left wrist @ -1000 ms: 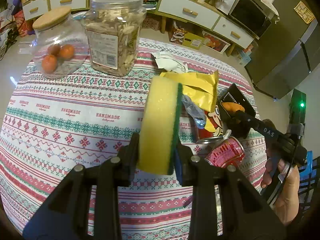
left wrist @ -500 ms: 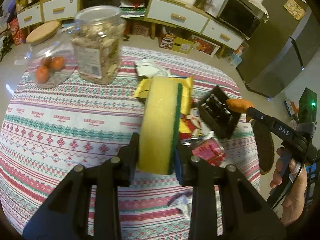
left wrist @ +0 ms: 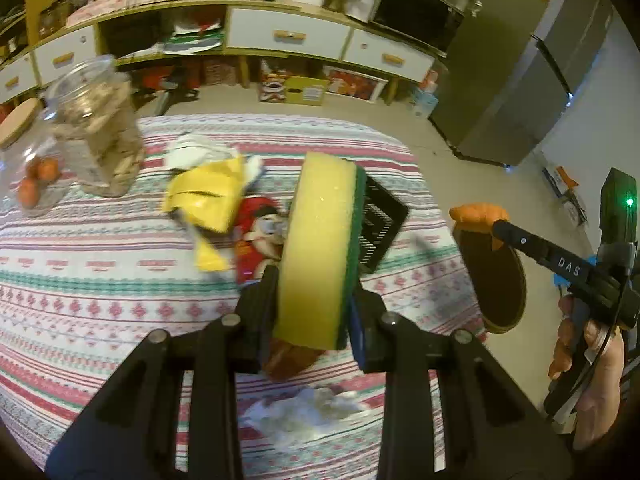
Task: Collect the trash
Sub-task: 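Carry the sponge and the orange over the brown trash bin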
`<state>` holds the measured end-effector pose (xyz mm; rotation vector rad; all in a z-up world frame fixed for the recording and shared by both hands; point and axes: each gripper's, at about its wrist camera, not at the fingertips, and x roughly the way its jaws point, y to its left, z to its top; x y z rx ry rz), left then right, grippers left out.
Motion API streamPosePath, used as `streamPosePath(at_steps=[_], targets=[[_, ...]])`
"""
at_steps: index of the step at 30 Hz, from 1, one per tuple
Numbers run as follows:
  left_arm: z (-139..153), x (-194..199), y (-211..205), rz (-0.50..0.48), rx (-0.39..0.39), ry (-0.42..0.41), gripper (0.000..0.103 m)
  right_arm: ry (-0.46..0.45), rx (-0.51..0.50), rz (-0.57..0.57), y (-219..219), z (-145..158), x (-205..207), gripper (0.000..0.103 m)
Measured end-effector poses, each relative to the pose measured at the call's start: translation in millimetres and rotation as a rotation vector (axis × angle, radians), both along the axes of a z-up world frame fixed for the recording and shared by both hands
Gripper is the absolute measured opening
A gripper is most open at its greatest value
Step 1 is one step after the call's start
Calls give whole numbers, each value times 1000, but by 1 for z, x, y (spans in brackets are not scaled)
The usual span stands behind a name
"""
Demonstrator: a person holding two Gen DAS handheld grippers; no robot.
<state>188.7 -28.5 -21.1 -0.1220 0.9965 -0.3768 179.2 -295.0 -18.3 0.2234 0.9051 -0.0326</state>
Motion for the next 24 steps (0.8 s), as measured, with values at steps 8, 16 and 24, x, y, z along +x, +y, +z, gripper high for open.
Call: streamPosePath(at_steps=[8,16,24], targets=[[-2,-10,-62,-104,28,-26,33,8,-43,-58,-50,5,-30,29],[-2,-30,-144,-265,60,-57,33,21,-40,-192,-115,11,-65,29],[-20,-42,-241,-413,92,-52,33,43,-51,-268,-158,8,-92,29]])
